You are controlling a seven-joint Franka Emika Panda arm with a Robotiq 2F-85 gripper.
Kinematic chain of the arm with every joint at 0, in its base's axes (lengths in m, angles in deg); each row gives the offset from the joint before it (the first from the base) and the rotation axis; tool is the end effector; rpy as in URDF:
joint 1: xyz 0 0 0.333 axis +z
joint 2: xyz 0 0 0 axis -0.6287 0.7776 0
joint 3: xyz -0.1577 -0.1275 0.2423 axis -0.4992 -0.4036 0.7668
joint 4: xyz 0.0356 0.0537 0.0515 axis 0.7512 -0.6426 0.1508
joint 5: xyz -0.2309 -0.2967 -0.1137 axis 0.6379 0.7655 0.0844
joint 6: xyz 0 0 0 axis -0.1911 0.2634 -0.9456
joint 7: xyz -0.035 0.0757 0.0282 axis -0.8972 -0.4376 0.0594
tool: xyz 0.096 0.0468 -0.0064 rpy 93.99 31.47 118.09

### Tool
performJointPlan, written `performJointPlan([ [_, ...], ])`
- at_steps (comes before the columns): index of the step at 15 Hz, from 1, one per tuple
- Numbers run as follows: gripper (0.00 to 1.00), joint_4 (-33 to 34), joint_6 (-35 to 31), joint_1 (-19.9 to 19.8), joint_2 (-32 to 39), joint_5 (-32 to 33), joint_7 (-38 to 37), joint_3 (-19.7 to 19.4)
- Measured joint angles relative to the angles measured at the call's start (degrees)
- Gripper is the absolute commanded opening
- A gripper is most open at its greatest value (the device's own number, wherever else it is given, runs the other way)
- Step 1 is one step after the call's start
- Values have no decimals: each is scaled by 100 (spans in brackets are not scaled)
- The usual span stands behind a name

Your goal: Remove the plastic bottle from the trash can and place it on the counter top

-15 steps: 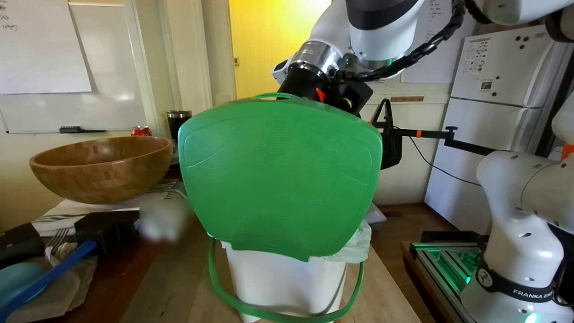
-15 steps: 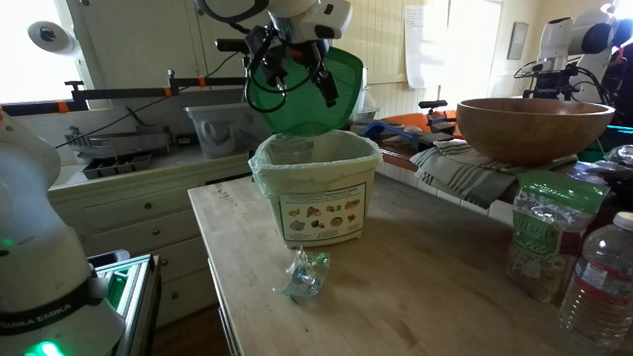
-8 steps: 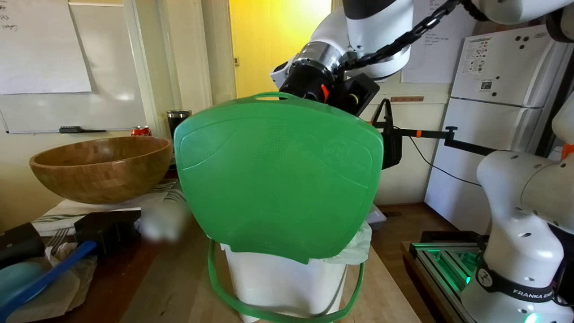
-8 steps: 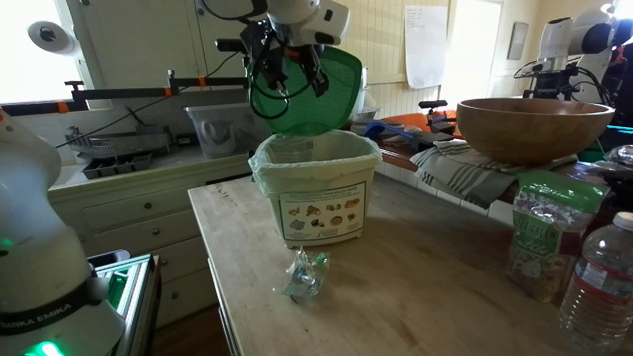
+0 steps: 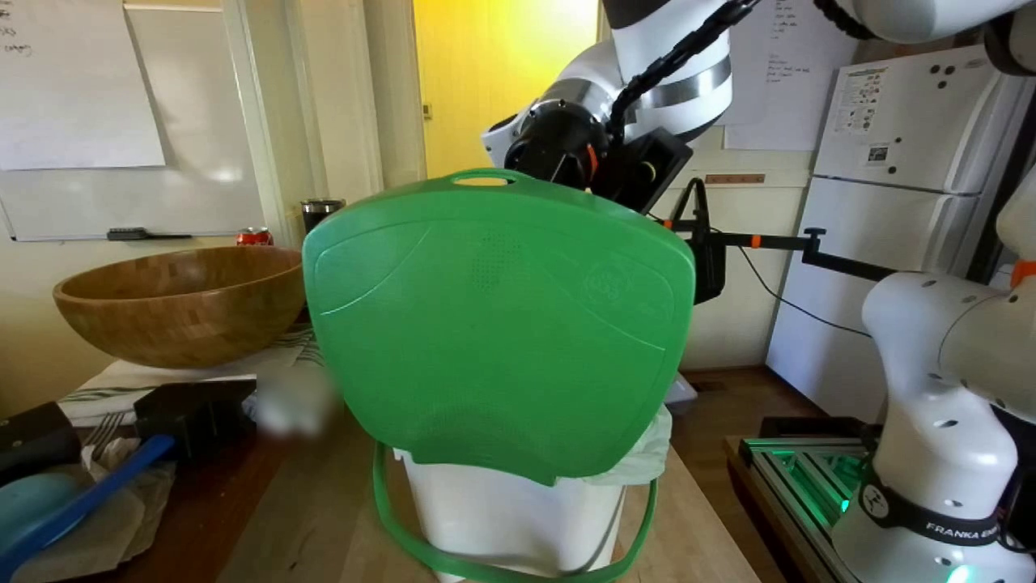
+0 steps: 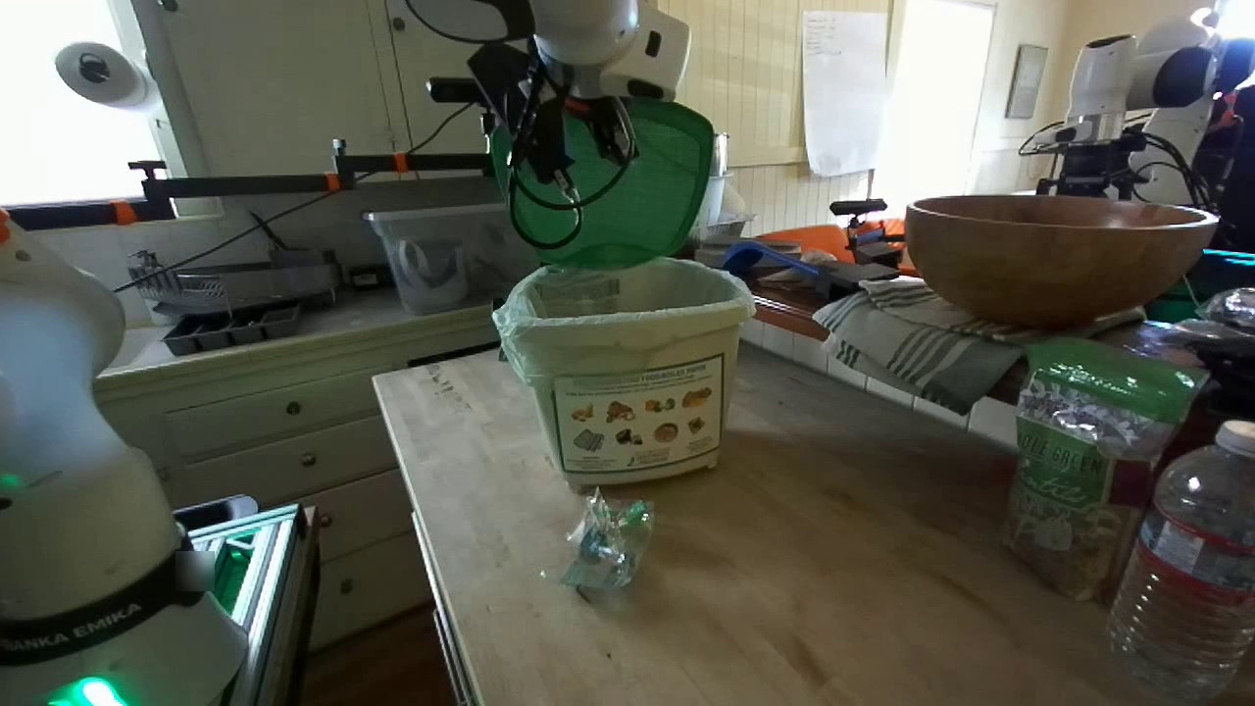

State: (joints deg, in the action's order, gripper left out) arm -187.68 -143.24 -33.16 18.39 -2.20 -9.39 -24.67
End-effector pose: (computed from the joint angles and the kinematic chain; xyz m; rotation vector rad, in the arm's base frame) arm 0.4638 -0.0020 0.5352 -2.0938 -0.1110 -0.5913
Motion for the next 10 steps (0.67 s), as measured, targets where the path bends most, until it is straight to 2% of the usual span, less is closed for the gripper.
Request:
performJointPlan([
  [10, 0, 7, 786, -409, 81, -560, 424, 154],
])
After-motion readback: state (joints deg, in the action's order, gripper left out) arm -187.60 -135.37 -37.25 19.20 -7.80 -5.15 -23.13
